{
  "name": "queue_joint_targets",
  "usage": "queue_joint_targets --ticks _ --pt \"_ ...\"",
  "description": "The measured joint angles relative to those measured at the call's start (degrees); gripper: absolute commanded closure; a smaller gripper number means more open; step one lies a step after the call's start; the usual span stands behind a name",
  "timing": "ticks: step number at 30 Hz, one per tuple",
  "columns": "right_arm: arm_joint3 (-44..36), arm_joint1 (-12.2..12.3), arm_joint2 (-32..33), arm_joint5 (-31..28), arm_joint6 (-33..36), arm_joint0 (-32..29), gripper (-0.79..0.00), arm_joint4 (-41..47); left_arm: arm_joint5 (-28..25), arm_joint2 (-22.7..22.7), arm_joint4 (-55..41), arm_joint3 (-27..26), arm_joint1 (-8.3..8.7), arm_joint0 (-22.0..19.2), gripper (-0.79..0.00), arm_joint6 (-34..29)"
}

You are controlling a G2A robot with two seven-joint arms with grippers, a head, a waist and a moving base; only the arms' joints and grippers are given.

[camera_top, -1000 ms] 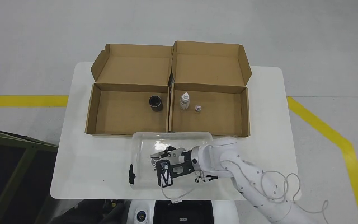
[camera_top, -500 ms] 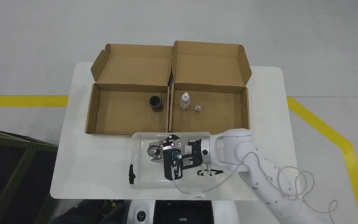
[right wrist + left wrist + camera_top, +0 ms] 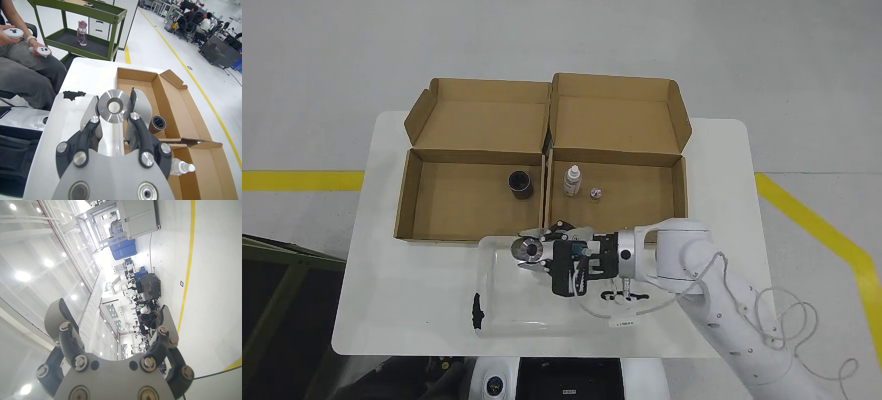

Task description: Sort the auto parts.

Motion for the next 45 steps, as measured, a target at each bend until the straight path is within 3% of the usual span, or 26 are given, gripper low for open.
queue_joint_targets --ticks 10,23,45 --pt "1.82 -0.01 0.29 2.09 -0.43 1.83 0.000 2.44 0.00 0.00 0.00 0.00 0.00 0.00 -0.785 0.00" --pt "6.37 -1.31 -3.85 7.56 1.68 7.26 0.000 4.54 0.00 0.00 0.00 0.00 0.00 0.00 -0.785 0.00" --pt "26.09 -7.73 -18.77 14.09 6.32 23.90 0.000 4.50 0.00 0.00 0.00 0.00 0.00 0.00 -0.785 0.00"
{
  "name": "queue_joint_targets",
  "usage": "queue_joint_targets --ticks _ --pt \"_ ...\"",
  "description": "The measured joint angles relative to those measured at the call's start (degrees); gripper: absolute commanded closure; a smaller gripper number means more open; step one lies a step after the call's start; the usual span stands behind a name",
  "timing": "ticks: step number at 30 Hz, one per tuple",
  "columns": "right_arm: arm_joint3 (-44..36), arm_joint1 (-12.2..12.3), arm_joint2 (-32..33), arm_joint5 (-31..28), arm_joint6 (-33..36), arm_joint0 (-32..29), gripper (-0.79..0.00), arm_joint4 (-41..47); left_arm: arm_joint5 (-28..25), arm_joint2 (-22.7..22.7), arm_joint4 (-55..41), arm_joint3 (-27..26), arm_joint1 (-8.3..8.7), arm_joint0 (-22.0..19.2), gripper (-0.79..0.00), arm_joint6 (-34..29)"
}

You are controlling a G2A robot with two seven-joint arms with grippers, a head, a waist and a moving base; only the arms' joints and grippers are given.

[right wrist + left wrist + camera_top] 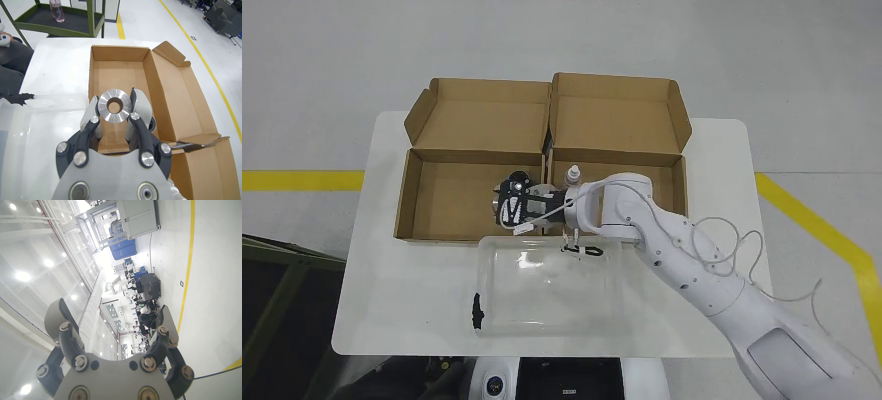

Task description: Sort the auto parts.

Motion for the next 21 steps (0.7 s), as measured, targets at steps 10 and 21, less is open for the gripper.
queue_joint_targets --ticks 10,21 --pt "6.70 -3.00 -3.93 0.23 3.41 6.23 0.000 -0.60 0.00 0.00 0.00 0.00 0.00 0.00 -0.785 0.00" --pt "12.84 -5.60 -7.55 -0.54 4.73 7.75 0.000 -0.89 0.00 0.00 0.00 0.00 0.00 0.00 -0.785 0.00"
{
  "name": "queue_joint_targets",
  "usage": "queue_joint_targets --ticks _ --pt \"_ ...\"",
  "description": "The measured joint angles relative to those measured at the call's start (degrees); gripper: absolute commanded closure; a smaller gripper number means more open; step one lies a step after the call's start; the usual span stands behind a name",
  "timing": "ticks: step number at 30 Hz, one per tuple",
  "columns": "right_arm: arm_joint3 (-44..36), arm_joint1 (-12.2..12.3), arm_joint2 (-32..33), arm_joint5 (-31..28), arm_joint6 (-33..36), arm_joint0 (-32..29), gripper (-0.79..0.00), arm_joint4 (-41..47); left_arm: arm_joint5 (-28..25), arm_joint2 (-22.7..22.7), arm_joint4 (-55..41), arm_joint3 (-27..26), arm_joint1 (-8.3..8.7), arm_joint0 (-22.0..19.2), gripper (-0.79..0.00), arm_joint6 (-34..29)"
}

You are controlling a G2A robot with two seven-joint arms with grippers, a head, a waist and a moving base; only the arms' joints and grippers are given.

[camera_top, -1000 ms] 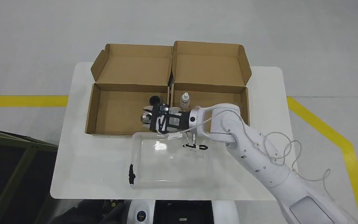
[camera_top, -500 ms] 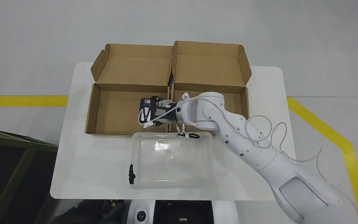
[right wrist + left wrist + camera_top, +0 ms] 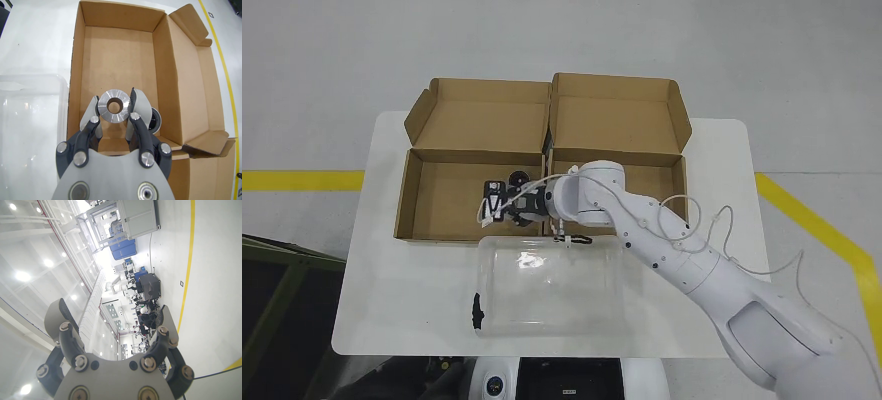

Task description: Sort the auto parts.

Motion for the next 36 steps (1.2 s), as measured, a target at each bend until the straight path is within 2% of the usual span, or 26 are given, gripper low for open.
queue_joint_targets --ticks 16,18,27,36 --pt "6.02 -3.07 -2.61 -0.75 1.70 1.69 -0.003 -1.36 0.00 0.00 0.00 0.00 0.00 0.00 -0.785 0.00" --pt "6.76 -3.40 -2.73 -0.81 1.71 1.87 -0.031 -1.58 0.00 0.00 0.00 0.00 0.00 0.00 -0.785 0.00" --pt "7.85 -4.58 -3.11 -1.06 3.12 2.12 -0.043 -2.20 0.00 0.00 0.00 0.00 0.00 0.00 -0.785 0.00" --pt "8.57 -5.34 -3.06 -1.33 4.82 1.82 -0.120 -2.92 0.00 0.00 0.00 0.00 0.00 0.00 -0.785 0.00"
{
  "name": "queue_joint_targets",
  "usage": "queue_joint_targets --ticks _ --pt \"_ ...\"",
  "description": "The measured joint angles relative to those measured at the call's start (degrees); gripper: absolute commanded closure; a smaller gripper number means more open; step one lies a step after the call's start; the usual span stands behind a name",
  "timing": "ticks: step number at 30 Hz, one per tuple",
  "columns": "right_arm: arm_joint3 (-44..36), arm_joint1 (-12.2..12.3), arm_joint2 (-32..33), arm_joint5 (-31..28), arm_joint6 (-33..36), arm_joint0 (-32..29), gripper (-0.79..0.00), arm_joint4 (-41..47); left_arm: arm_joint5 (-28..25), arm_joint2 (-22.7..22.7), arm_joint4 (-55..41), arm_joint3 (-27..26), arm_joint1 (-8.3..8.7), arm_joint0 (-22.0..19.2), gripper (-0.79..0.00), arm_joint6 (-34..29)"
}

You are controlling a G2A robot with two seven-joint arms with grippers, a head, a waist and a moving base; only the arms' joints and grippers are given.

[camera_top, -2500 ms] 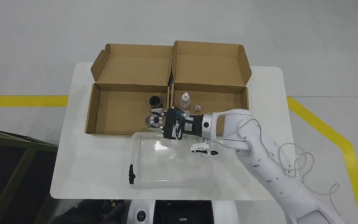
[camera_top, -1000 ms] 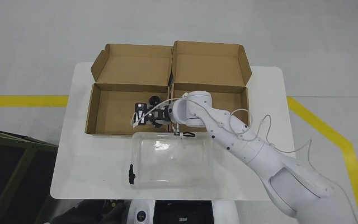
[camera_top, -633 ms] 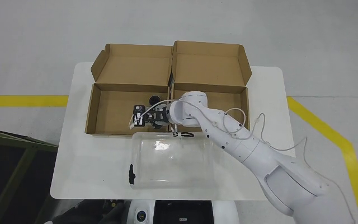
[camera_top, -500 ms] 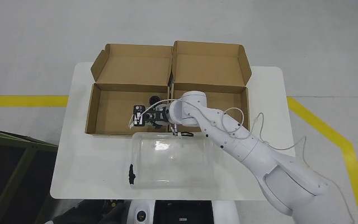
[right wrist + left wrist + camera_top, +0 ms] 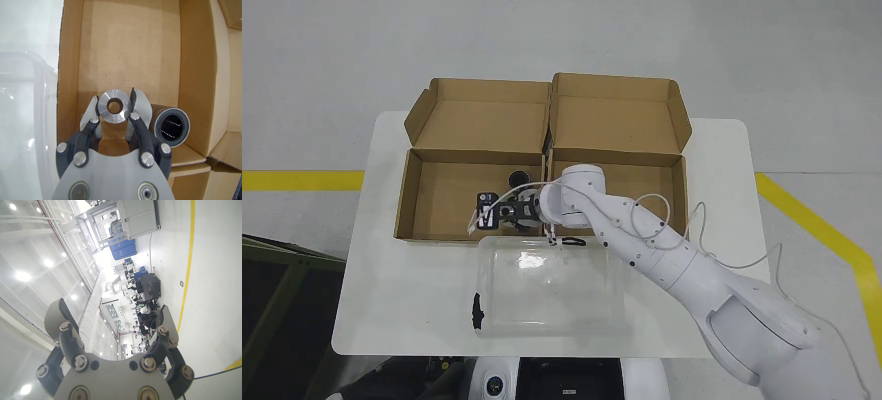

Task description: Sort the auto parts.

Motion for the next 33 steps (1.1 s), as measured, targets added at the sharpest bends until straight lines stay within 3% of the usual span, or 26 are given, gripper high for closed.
queue_joint_targets --ticks 3,8,12,20,33 --pt "0.48 -0.17 0.10 -0.11 0.09 -0.18 -0.139 -0.39 0.00 0.00 0.00 0.00 0.00 0.00 -0.785 0.00" --pt "1.26 -0.35 0.41 -0.44 -0.16 -0.44 -0.262 -1.10 0.00 0.00 0.00 0.00 0.00 0.00 -0.785 0.00" --pt "1.66 -0.39 0.87 -0.77 -0.55 -0.73 -0.302 -1.67 0.00 0.00 0.00 0.00 0.00 0.00 -0.785 0.00" --pt "0.18 -0.13 2.47 -1.64 -2.45 -1.58 -0.314 -2.10 0.00 0.00 0.00 0.00 0.00 0.00 -0.785 0.00" --pt "-9.42 1.35 8.05 -2.83 -6.34 -3.31 -0.317 -2.07 0.00 0.00 0.00 0.00 0.00 0.00 -0.785 0.00"
